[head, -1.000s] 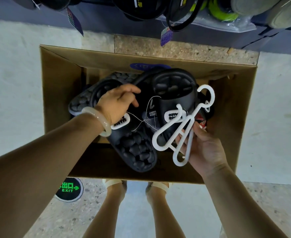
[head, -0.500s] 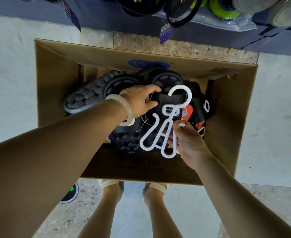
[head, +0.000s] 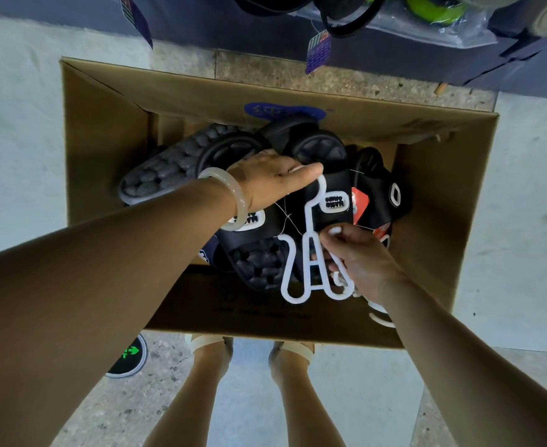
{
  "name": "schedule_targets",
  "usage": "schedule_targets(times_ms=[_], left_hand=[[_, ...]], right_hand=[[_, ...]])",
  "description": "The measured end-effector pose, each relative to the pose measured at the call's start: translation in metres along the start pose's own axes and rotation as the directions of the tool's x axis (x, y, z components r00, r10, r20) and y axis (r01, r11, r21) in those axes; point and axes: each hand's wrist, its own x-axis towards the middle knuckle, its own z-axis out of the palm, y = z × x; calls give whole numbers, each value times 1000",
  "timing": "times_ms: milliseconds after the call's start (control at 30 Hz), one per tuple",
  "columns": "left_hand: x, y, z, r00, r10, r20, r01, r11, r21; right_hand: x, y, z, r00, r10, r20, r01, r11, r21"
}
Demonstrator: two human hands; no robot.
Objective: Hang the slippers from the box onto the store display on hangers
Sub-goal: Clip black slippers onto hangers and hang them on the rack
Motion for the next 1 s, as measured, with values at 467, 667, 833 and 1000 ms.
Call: schedule_targets(times_ms=[467,667,833,1000], left_hand=[[15,-16,1,963,4,-270,-24,997,-72],[24,-6,6,950,-31,-312,26,999,-21],[18,-4,5,954,-1,-298,12,999,35],[13,7,13,957,48,-287,-4,988,154]], right_hand=[[19,-38,36,949,119,-291,78,808,585],[13,-39,29,937,146,-317,-29,938,345],[4,-19,34,974,47,-221,59,892,449],[6,-19,42,986,-7,-164,88,863,497]])
